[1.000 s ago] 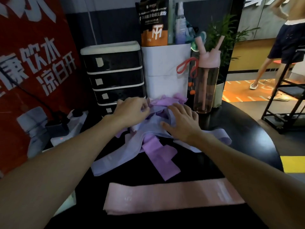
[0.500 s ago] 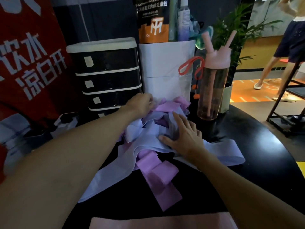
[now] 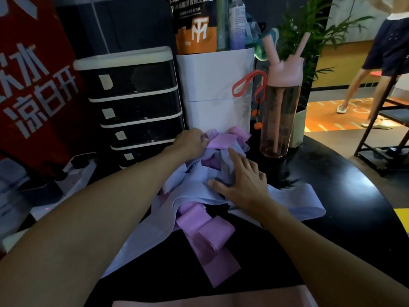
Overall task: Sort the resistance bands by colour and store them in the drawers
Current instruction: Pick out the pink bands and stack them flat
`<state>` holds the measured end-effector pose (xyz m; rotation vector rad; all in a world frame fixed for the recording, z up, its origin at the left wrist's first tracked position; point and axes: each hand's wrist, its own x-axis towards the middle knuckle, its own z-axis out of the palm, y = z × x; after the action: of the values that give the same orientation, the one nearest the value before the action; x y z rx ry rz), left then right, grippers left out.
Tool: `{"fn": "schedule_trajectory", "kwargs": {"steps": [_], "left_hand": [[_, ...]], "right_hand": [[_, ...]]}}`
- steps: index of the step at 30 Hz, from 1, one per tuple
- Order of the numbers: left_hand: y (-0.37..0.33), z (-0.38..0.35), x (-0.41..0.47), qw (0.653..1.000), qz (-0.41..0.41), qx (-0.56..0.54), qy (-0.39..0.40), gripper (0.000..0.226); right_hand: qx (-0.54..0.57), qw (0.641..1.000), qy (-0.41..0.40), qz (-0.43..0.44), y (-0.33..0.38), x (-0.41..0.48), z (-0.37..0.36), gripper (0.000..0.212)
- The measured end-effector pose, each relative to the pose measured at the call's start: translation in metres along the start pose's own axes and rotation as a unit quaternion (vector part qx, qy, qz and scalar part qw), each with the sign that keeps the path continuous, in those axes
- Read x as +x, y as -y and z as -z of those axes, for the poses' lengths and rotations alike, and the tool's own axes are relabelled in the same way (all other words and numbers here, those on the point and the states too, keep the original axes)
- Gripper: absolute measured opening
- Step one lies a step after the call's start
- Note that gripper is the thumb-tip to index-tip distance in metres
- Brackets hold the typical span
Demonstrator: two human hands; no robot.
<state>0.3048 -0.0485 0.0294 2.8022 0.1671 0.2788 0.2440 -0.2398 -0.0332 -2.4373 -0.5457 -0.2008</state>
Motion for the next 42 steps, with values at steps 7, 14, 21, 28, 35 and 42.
{"fn": "schedule_trajectory", "kwargs": {"steps": [7, 14, 21, 28, 35, 42], "left_hand": [[0.001, -0.002, -0.006, 0.993, -0.03, -0.112, -0.038, 0.036], [-0.007, 0.023, -0.026, 0.979, -0.082, -0.167, -0.089, 0.032], [-0.025, 0.072, -0.076, 0.948, -0.126, -0.252, -0.149, 0.06], [-0.033, 0.124, -0.117, 0.918, -0.146, -0.302, -0.213, 0.051], [-0.037, 0.163, -0.159, 0.895, -0.176, -0.311, -0.268, 0.044], [-0.048, 0.201, -0.201, 0.867, -0.195, -0.34, -0.309, 0.046]], "right_hand": [[0.002, 1.0, -0.003, 0.003, -0.001, 0.0, -0.001, 0.102], [0.019, 1.0, -0.001, -0.016, 0.002, 0.0, 0.002, 0.088], [0.063, 0.995, 0.033, -0.068, 0.017, 0.008, 0.025, 0.058], [0.114, 0.99, -0.076, 0.028, 0.059, 0.001, 0.08, 0.049], [0.224, 0.963, -0.09, 0.121, 0.114, -0.016, 0.119, 0.05], [0.283, 0.94, -0.11, 0.158, 0.161, -0.031, 0.141, 0.033]]}}
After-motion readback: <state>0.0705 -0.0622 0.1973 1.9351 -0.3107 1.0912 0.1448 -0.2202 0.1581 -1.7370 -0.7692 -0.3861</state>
